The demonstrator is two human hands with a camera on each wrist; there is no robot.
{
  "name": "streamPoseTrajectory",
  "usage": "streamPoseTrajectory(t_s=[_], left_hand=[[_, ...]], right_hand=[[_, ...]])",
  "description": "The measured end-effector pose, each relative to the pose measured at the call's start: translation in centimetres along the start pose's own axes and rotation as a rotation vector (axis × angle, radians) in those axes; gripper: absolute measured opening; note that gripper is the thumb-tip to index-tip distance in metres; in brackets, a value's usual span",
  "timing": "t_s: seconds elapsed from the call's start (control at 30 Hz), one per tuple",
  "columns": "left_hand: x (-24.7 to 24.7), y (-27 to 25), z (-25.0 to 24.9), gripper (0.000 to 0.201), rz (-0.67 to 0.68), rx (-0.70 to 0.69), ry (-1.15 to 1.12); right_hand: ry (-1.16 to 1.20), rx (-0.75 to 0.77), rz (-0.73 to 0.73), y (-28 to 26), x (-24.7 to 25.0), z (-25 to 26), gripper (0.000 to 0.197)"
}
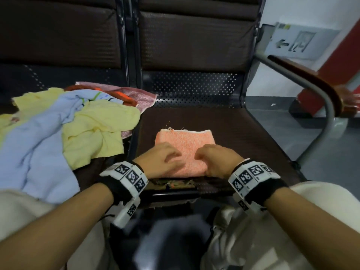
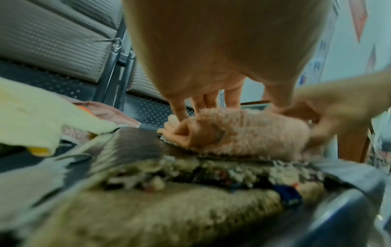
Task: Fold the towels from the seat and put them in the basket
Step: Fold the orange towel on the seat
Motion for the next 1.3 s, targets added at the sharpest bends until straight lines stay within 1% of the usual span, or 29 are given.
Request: streamPoseTrajectory(t_s=[0.07,0.1,0.13,0.17,0.23,0.3,0.33,0.4,0.43,0.5,0.53,0.6,0.67,0.73,0.8,0.83,0.87,0.93,1.0,1.07,1.13,1.2,1.27,1.3], left_hand=[[-0.7,-0.6,0.0,0.067,0.078,0.048,0.151],[-0.7,-0.9,0.0,0.072,0.087,0.06,0.235],[-0.6,-1.4,-0.5,0.07,0.077,0.058,0.316],[-0.3,-1.5,-0.7,0.064,0.061,0.051,0.355],[0.2,-2.1,-1.3,0.05,0.033,0.07,0.347],[0.6,-2.5,-1.7,0.039,0.037,0.119,0.321],[0.7,-2.7,-1.7,0.036,0.043,0.14,0.298],[1.0,-3.0,-1.7,0.036,0.04,0.154,0.218],[1.2,-3.1,-1.7,0.037,0.035,0.15,0.169],[1.8,-3.2,-1.3,0.035,0.033,0.14,0.076],[2.1,-3.2,-1.0,0.032,0.042,0.14,0.036],[2.7,-3.0,-0.1,0.028,0.086,0.162,-0.015],[3.0,-2.4,1.2,0.027,0.141,0.227,-0.06],[3.4,-1.7,2.5,0.028,0.156,0.286,-0.145],[3.6,-0.8,3.5,0.027,0.149,0.315,-0.297],[3.7,-0.5,3.9,0.027,0.147,0.32,-0.349],[3.7,-0.1,4.3,0.027,0.153,0.322,-0.349],[3.7,0.7,5.3,0.029,0.172,0.336,-0.179],[3.7,1.3,5.9,0.028,0.172,0.358,0.022],[3.7,1.7,6.2,0.031,0.184,0.348,0.075],[3.8,1.9,6.2,0.034,0.213,0.338,0.104],[3.8,2.0,6.0,0.025,0.25,0.32,0.146],[3.6,1.9,5.8,0.024,0.292,0.321,0.162],[3.3,1.8,5.7,0.026,0.33,0.327,0.174]], right_hand=[[0.059,-0.038,-0.09,-0.4,1.1,-0.3,0.04],[0.107,-0.058,-0.11,-0.6,1.3,-0.6,0.037],[0.145,-0.066,-0.125,-1.1,1.3,-0.8,0.036],[0.181,-0.065,-0.128,-1.1,1.2,-1.0,0.036],[0.233,-0.042,-0.146,-1.7,0.8,-1.0,0.035],[0.258,-0.01,-0.137,-2.2,0.2,-0.7,0.04],[0.244,0.006,-0.109,-2.3,-0.2,-0.5,0.048],[0.206,0.022,-0.068,-2.4,-0.9,-0.3,0.063],[0.209,0.015,-0.081,-2.3,-0.9,-0.5,0.065],[0.259,-0.001,-0.13,-2.1,-0.3,-1.4,0.06],[0.304,0.001,-0.129,-1.8,0.1,-1.8,0.057],[0.416,0.023,-0.069,-1.1,0.7,-2.4,0.052],[0.56,0.062,-0.036,0.0,1.2,-2.9,0.036],[0.719,0.083,-0.058,1.1,1.8,-3.5,0.02],[0.811,0.065,-0.064,2.3,1.8,-4.2,0.015],[0.838,0.043,-0.058,2.9,1.7,-4.5,0.016],[0.868,0.018,-0.058,3.5,1.5,-4.8,0.02],[0.88,-0.034,-0.092,4.4,1.5,-5.5,0.027],[0.782,-0.105,-0.127,5.3,1.9,-6.1,0.036],[0.661,-0.21,-0.116,5.8,2.1,-6.5,0.05],[0.556,-0.311,-0.027,6.3,1.4,-6.8,0.067],[0.47,-0.378,0.121,6.8,0.3,-6.9,0.085],[0.469,-0.377,0.224,7.1,-0.4,-6.7,0.095],[0.499,-0.349,0.252,7.1,-0.6,-6.5,0.094]])
Point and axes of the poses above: each hand's wrist, its own y-axis towards the middle knuckle, its own x-axis out of the back of the hand, z = x × y, the point moved 7 cm from there along y, towards the middle knuckle, and after that the axes turned 14 degrees about z, right-handed, at the moved point
